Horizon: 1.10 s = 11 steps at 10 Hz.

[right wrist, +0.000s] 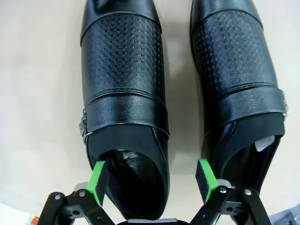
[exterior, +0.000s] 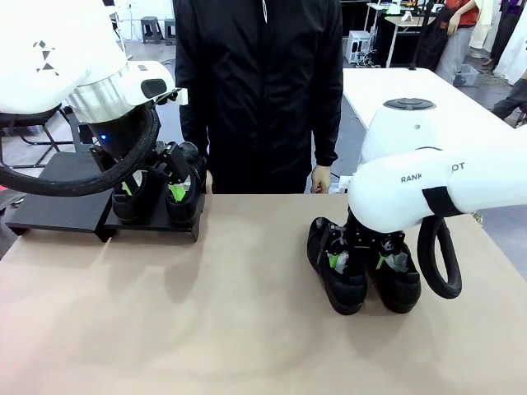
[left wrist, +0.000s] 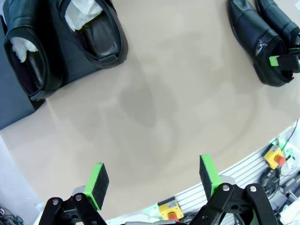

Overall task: Organize the shoes by placing them on the stand.
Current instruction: Pick up one Shoe and place it in the middle of the table.

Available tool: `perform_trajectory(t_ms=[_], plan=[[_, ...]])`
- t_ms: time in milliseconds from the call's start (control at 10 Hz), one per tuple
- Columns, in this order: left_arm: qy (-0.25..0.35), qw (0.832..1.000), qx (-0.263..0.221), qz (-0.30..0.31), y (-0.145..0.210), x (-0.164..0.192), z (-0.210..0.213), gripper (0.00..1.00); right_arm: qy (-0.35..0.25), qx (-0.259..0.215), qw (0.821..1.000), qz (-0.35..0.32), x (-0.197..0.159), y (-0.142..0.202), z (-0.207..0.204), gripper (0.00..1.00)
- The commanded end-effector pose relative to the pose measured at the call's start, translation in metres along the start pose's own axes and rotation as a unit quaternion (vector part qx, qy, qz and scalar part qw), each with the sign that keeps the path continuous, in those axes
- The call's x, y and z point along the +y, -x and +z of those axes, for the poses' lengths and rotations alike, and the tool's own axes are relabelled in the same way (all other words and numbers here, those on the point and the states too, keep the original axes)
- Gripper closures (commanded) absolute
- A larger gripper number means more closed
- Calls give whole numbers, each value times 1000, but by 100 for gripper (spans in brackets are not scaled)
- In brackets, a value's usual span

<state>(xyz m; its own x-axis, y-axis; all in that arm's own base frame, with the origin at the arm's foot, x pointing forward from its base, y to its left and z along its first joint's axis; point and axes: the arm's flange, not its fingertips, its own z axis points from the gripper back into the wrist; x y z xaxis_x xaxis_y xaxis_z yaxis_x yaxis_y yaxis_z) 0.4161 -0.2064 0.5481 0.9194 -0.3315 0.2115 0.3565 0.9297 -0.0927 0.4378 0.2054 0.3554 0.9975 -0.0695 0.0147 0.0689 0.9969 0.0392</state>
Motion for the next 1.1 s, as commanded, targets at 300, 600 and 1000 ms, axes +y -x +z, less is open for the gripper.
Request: perform_trajectory(t_ms=[300, 600, 1000], plan=[[-2, 1000, -1, 1, 2, 2, 1, 0, -8, -2, 1000, 8, 4, -2, -16, 71], [-2, 1000, -1, 1, 2, 2, 1, 0, -3, 3, 1000, 1, -2, -1, -20, 100], [-2, 1000, -1, 1, 2, 2, 1, 0, 1, 11, 1000, 3, -3, -1, -20, 100]])
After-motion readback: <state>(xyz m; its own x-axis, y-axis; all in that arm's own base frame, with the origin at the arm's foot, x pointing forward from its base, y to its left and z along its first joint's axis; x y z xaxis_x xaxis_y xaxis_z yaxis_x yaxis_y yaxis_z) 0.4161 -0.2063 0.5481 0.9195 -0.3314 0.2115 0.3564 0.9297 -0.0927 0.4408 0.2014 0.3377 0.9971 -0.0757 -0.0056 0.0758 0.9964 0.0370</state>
